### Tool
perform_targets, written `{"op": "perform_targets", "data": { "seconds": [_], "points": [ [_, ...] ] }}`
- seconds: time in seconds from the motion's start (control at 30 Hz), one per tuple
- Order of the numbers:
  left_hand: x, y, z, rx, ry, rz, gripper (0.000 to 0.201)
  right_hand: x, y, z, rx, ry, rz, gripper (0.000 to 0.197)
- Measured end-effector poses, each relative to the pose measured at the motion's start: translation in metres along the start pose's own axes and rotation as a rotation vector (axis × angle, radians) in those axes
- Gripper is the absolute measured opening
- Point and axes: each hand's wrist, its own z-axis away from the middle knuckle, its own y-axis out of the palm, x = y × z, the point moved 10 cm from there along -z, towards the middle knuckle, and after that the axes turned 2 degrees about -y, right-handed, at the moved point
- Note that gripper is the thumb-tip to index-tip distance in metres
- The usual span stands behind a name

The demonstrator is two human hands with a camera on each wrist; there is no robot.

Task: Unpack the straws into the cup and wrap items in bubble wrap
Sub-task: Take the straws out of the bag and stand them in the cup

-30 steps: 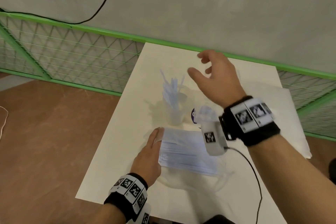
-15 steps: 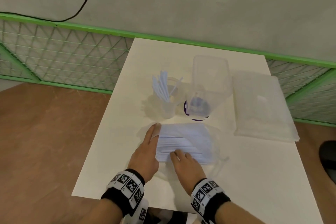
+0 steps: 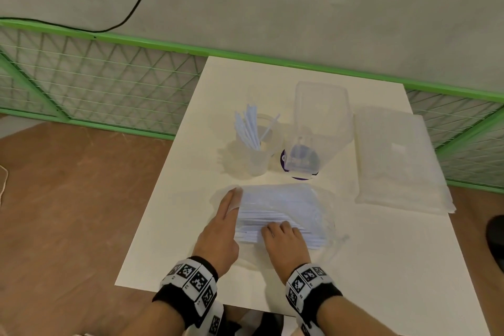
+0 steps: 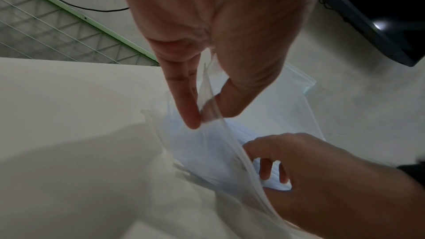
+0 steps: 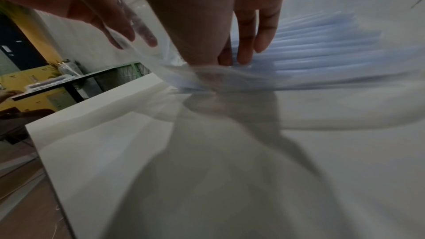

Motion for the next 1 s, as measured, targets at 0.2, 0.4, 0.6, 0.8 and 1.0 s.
{"op": "perform_targets", "data": {
  "seconds": [0.2, 0.4, 0.6, 0.8, 1.0],
  "points": [
    [0.000, 0.000, 0.001, 0.005, -0.010, -0.011, 0.106, -0.002, 0.009, -0.006, 0.112, 0.021, 0.023, 0.027],
    [0.001, -0.001, -0.001, 0.000, -0.016, -0.002, 0.107, 0.004, 0.008, -0.009, 0.155, -0.030, 0.048, 0.027],
    [0.000, -0.001, -0.002, -0.002, -0.019, -0.002, 0.108, 0.002, 0.013, -0.011, 0.223, -0.028, 0.076, 0.034],
    [-0.002, 0.000, -0.004, -0.001, 0.006, 0.023, 0.108, 0.005, 0.012, -0.011, 0.221, -0.060, 0.034, 0.035],
    [-0.003, -0.009, -0.006, -0.047, 0.039, 0.050, 0.107, -0.010, -0.012, 0.003, 0.101, -0.008, -0.232, 0.035]
  ]
}}
